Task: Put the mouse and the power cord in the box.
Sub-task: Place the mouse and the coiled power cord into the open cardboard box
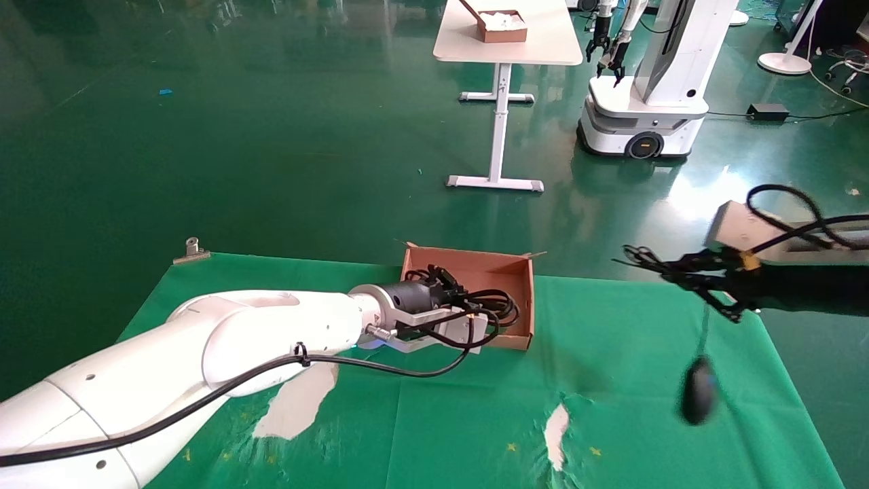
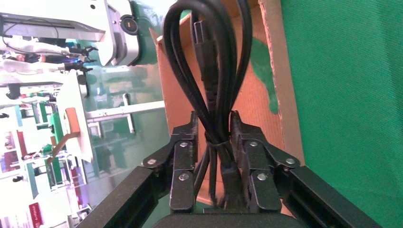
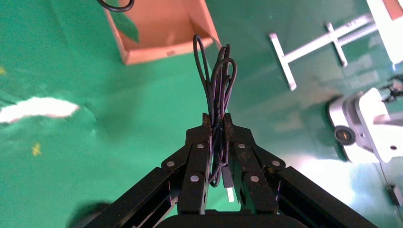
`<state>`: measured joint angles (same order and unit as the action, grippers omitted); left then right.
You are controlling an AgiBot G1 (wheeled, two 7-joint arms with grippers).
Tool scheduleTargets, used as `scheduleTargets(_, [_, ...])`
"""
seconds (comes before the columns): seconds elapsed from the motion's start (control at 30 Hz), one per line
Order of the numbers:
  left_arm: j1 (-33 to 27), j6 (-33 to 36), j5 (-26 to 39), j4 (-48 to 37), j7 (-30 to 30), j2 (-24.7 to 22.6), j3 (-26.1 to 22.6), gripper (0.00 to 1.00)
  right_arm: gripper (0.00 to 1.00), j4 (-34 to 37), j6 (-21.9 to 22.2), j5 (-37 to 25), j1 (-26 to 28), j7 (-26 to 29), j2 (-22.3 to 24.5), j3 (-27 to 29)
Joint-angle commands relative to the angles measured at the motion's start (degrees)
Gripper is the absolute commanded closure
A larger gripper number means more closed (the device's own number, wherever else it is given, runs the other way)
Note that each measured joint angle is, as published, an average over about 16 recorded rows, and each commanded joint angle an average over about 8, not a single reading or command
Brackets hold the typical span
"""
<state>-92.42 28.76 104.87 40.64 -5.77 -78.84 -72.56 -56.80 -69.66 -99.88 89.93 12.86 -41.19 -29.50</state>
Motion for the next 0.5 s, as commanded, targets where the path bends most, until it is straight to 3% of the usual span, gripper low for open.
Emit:
scheduleTargets(0.03, [-0.4, -0.7, -0.8, 0.0, 0.7, 0.0, -1.7, 0.0, 1.0, -1.3, 0.2, 0.2, -0.5, 0.6, -0.3, 0.0])
scheduleTargets(0.5, [-3.1, -5.2, -4.7, -3.7, 4.9, 0.2, -7.4, 0.0, 1.0, -3.6, -0.7, 2.4, -0.5, 0.8, -0.6, 0.7])
